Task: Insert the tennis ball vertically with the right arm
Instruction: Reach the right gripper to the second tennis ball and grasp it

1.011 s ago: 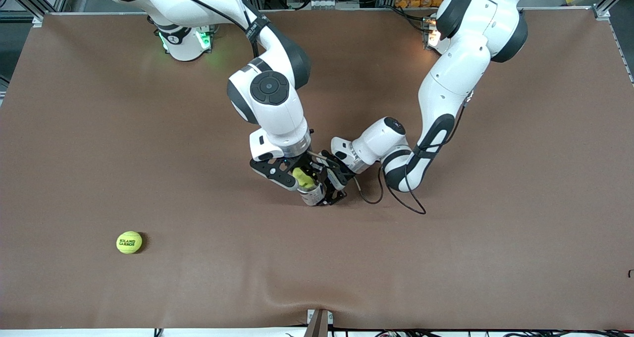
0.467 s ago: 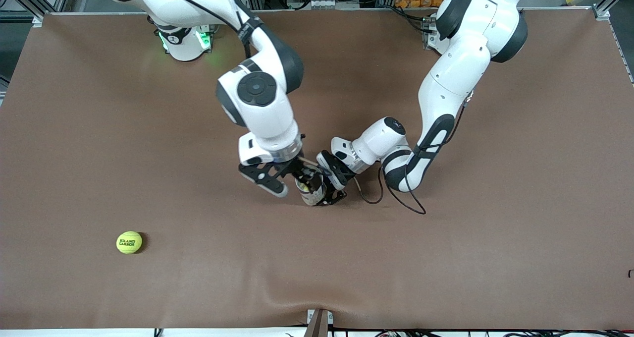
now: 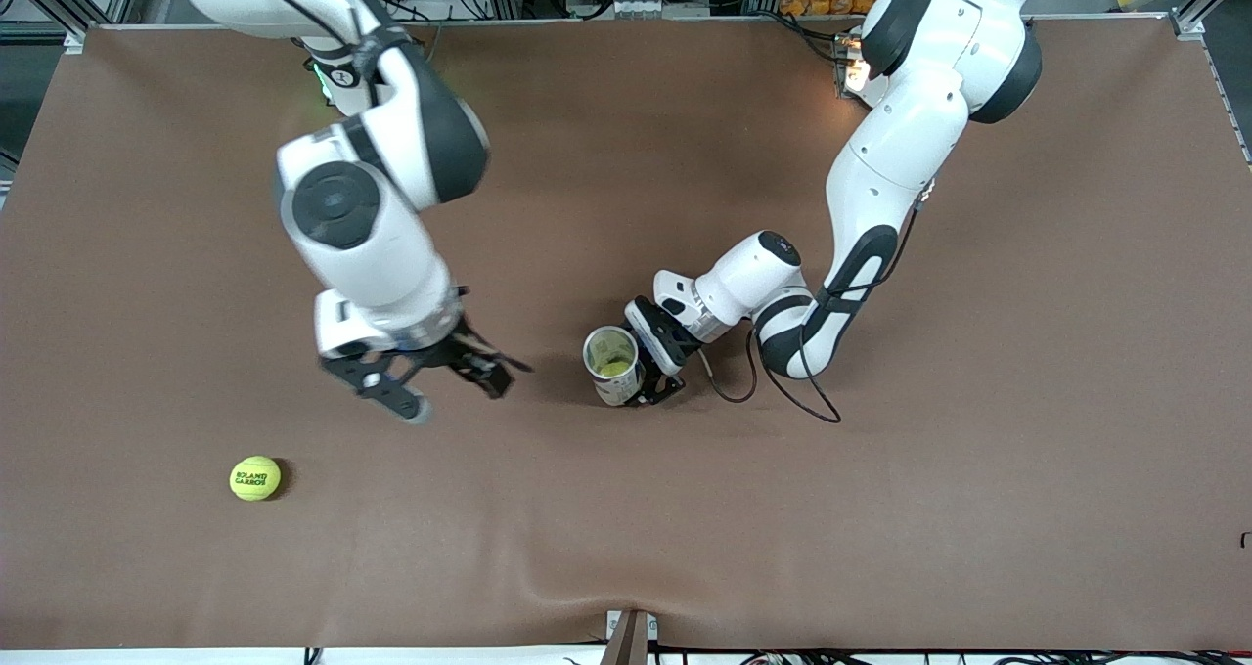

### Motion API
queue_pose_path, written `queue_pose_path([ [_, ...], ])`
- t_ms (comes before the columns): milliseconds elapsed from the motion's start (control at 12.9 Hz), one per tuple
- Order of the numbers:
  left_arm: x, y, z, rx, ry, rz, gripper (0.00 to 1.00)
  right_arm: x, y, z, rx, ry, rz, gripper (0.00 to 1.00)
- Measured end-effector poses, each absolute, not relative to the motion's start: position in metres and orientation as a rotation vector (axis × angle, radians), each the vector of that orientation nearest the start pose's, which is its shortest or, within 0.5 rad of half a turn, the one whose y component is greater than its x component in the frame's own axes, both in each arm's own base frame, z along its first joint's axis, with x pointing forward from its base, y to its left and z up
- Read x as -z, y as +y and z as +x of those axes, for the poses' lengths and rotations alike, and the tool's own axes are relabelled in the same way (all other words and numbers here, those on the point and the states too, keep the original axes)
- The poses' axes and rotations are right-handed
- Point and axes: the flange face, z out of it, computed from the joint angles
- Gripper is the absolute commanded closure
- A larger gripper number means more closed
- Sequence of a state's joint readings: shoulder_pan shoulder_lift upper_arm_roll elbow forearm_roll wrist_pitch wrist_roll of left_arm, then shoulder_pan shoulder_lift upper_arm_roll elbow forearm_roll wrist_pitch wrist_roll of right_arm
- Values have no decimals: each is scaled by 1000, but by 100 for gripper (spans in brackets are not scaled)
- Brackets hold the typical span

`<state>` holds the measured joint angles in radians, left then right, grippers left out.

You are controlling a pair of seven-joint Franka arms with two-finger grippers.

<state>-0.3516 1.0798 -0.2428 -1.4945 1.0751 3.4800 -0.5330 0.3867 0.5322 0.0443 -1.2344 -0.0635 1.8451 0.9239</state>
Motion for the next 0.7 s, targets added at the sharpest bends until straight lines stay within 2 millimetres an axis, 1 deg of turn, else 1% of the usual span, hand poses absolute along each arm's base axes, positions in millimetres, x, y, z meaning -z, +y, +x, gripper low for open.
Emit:
queue_pose_path([
  [78,-135,-441,542,1365,1623,-2906,23,-469,263,668,110,717,-3056,0],
  [156,-135,-441,542,1365,1623,-2906,23,-464,232,677,83,689,-3081,0],
  [311,-135,-442,541,1365,1623,-2906,23,-445,160,694,18,630,-3121,0],
  [467,-135,-442,541,1364,1623,-2906,23,-427,90,705,-27,580,-3140,0],
  [545,-135,-442,541,1364,1623,-2906,23,-418,63,710,-36,560,-3142,0],
  [622,-135,-442,541,1364,1623,-2906,23,-403,43,715,-42,537,-3145,0],
  [700,-135,-442,541,1364,1624,-2906,23,-384,28,720,-45,501,-3152,0],
])
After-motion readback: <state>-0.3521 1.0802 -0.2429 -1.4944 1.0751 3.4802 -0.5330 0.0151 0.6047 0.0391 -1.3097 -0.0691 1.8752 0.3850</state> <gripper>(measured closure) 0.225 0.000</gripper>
